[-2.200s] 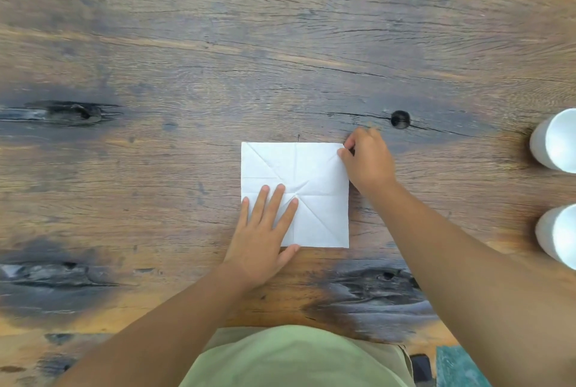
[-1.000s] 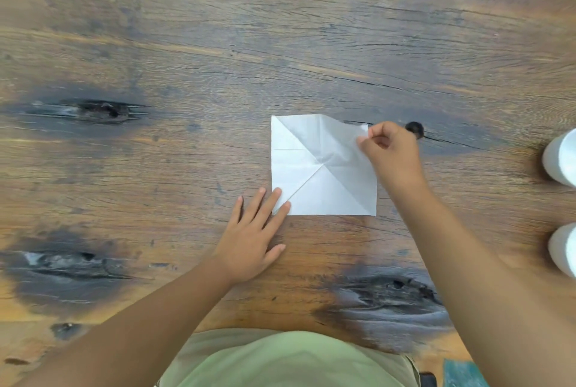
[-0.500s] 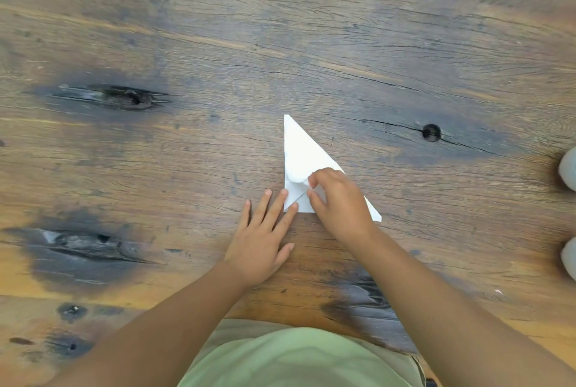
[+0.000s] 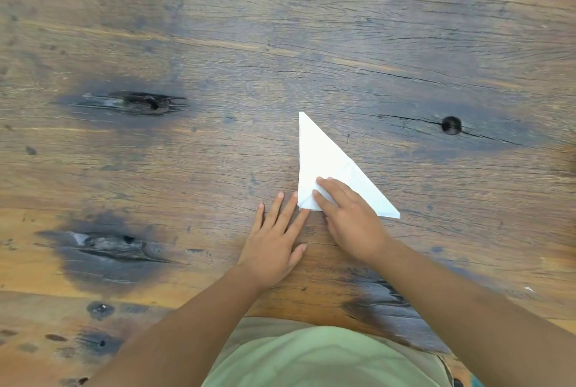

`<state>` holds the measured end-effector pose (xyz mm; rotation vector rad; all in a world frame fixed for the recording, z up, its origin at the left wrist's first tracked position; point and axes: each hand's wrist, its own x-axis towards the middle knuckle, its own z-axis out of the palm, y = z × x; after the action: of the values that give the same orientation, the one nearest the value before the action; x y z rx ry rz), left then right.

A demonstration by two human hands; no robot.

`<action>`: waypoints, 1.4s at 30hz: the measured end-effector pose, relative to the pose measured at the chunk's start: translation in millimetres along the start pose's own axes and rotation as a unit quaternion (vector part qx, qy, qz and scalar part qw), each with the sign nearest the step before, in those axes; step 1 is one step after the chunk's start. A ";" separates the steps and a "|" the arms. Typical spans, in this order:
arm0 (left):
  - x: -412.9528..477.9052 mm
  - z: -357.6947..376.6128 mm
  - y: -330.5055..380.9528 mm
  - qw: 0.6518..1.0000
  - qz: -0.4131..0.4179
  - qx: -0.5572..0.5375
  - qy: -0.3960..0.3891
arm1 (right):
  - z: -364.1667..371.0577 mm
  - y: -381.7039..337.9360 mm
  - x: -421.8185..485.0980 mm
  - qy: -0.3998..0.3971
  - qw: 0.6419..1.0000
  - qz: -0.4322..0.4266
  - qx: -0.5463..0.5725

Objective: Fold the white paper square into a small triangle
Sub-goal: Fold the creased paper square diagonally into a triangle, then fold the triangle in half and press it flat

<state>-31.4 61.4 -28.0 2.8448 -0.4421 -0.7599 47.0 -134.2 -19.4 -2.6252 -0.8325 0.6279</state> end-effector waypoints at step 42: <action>33.6 -17.8 16.2 0.997 -0.072 -0.014 0.012 | -5.9 53.9 -21.3 0.061 0.991 0.113 0.031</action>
<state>1.5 36.6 -24.5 2.8804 -0.2237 -0.7500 59.4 -190.1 -30.2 -2.6908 -0.4769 0.5338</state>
